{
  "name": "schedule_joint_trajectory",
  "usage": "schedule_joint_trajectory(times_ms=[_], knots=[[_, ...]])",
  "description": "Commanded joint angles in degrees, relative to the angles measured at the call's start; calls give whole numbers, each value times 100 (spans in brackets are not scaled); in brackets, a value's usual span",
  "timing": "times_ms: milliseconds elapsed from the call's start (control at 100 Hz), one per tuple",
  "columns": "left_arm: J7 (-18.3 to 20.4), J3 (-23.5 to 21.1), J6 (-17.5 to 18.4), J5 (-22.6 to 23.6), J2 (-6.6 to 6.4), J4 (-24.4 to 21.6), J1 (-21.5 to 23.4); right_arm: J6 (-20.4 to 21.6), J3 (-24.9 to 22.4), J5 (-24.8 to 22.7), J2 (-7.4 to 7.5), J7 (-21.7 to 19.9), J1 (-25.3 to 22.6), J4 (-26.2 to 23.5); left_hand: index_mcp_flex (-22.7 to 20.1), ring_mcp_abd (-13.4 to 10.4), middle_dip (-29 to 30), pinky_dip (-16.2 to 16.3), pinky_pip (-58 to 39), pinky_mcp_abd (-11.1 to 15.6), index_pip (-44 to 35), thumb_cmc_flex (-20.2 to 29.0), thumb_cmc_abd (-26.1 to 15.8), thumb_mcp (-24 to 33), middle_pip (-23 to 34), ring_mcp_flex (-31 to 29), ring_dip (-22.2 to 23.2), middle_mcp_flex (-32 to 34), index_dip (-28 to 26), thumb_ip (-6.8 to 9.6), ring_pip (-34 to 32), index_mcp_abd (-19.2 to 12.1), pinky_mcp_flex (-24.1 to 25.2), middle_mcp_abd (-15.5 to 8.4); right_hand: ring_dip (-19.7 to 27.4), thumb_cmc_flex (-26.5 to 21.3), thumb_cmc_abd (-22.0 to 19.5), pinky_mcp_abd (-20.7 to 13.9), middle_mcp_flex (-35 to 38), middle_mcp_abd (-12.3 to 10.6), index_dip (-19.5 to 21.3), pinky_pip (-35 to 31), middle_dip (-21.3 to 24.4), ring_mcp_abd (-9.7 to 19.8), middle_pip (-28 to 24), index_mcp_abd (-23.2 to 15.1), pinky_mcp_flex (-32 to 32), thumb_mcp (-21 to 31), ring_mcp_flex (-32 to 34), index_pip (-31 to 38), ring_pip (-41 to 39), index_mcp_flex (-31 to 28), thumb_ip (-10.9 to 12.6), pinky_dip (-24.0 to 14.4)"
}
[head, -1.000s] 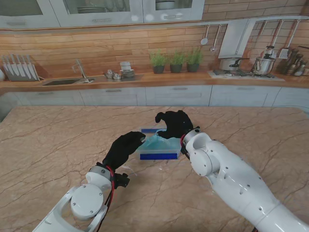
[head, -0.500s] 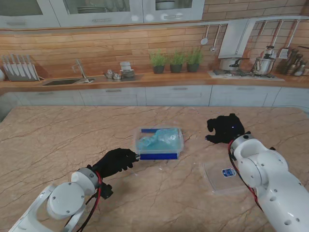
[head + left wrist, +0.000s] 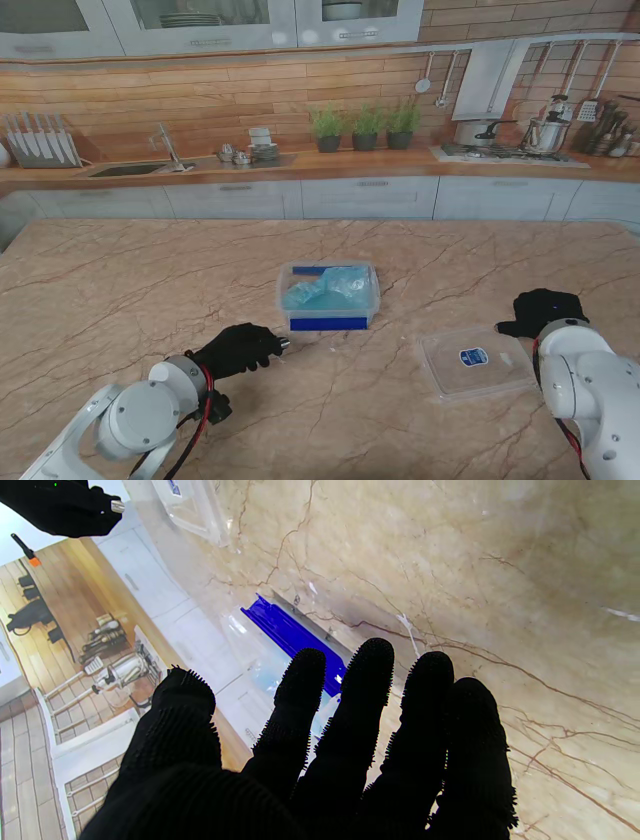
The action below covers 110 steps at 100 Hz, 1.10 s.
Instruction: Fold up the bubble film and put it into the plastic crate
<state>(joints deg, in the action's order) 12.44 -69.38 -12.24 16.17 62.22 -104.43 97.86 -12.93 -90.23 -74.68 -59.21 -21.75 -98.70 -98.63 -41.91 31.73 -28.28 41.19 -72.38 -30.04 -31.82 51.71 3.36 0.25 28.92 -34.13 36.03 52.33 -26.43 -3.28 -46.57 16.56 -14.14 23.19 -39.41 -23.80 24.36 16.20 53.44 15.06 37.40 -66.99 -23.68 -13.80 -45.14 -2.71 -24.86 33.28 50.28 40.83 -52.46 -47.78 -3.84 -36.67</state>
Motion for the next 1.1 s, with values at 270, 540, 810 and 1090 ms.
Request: schedule_joint_trajectory(times_ms=[270, 540, 810, 1090], knots=[[26, 24, -65, -27, 20, 43, -1, -387, 65, -39, 28, -259, -88, 434, 110, 166, 11, 93, -46, 1, -241, 172, -266, -87, 105, 134, -15, -122, 19, 207, -21, 23, 107, 80, -239, 602, -919, 29, -121, 352, 366, -371, -243, -250, -350, 42, 229, -678, -121, -117, -486, 237, -135, -308], [7, 118, -132, -13, 31, 191, -148, -774, 289, 319, 61, -435, 4, 750, 188, 150, 2, 72, 0, 44, -248, 176, -275, -84, 84, 240, -5, -226, 6, 209, 9, -31, 195, 56, -422, 387, -1225, 33, -301, 470, 567, -424, -356, -339, -489, -178, 433, -1203, -337, -150, -739, 828, -13, -473], [5, 194, -216, 25, 32, 250, -241, -536, 560, 491, 116, -692, 198, 884, 229, 143, -16, 59, 17, 43, -246, 163, -280, -90, 93, 271, 10, -256, -3, 208, 17, -40, 227, 57, -409, -671, -775, -75, -342, 278, 585, -378, -386, -158, -546, -180, 330, -1278, -306, -11, -708, 942, 142, -451], [159, 274, -307, 155, -9, 182, -375, -307, 1079, 457, 142, -885, 431, 785, 198, 156, -50, 57, 5, 19, -274, 138, -302, -101, 131, 239, 37, -216, -29, 201, -2, -18, 209, 69, -365, -676, -471, 18, 29, 251, 401, -636, -349, -157, -724, -43, -28, -792, 114, 171, -908, 688, 159, -397]])
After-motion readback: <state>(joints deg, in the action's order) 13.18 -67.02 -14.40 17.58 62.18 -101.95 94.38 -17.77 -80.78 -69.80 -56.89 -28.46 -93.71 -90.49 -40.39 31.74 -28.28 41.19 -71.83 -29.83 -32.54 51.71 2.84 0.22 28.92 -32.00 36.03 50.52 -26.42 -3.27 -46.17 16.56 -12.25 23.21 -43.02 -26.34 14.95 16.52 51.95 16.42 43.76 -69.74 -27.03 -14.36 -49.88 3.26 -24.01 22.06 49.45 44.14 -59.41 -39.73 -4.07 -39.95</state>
